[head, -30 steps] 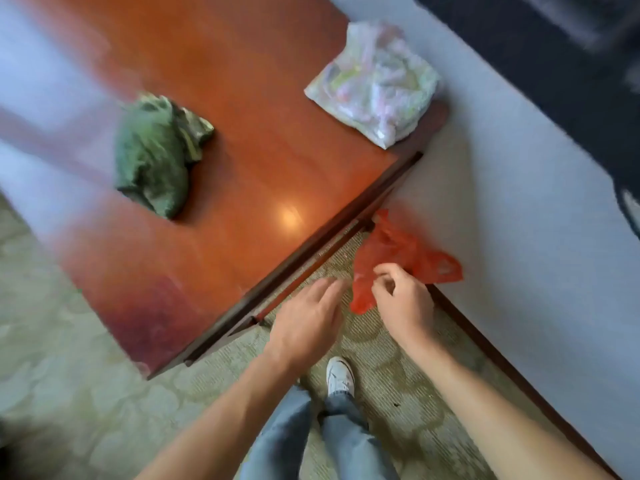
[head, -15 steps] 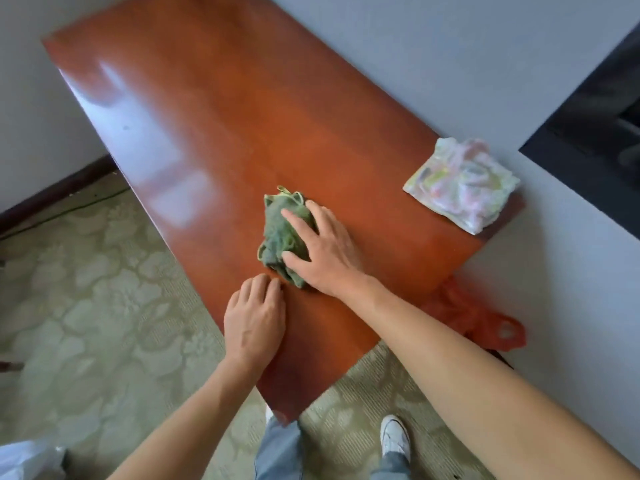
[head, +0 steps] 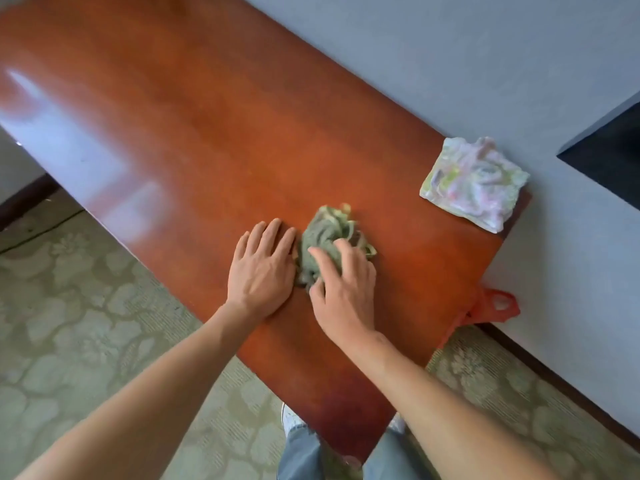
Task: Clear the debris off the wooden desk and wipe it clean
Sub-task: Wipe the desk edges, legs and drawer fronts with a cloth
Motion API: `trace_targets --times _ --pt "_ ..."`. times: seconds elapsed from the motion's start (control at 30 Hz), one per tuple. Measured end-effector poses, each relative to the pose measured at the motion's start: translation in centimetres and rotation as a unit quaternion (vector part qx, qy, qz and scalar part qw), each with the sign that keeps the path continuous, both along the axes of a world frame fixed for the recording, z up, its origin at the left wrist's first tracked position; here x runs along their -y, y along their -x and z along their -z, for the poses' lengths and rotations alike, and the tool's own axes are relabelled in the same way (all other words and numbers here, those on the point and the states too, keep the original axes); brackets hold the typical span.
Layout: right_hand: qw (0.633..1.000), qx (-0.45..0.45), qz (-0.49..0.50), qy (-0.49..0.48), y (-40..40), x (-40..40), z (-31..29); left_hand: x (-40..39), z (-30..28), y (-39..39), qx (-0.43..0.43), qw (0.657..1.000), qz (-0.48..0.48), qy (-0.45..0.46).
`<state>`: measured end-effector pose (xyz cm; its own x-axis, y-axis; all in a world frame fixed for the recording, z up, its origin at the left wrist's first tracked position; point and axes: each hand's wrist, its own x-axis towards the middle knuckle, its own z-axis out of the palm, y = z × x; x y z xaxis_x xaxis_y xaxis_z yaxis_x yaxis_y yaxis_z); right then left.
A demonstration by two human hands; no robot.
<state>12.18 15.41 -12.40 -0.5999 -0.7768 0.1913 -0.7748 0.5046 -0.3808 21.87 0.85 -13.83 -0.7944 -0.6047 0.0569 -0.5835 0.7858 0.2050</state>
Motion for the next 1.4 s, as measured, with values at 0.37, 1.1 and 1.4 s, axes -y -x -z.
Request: trace_targets --times 0.37,1.1,1.4 --pt "0.997 0.015 0.017 -0.079 5.2 7.2 -0.4 1.4 0.6 -0.4 -0.048 0.998 0.012 -0.038" --pt "0.932 -0.004 0.362 -0.025 9.0 -3.4 -0.9 2.0 0.7 -0.3 0.024 0.992 0.123 -0.026" --pt "0.932 -0.033 0.358 -0.046 8.4 -3.8 -1.1 2.6 1.6 -0.7 0.021 0.968 0.252 0.002"
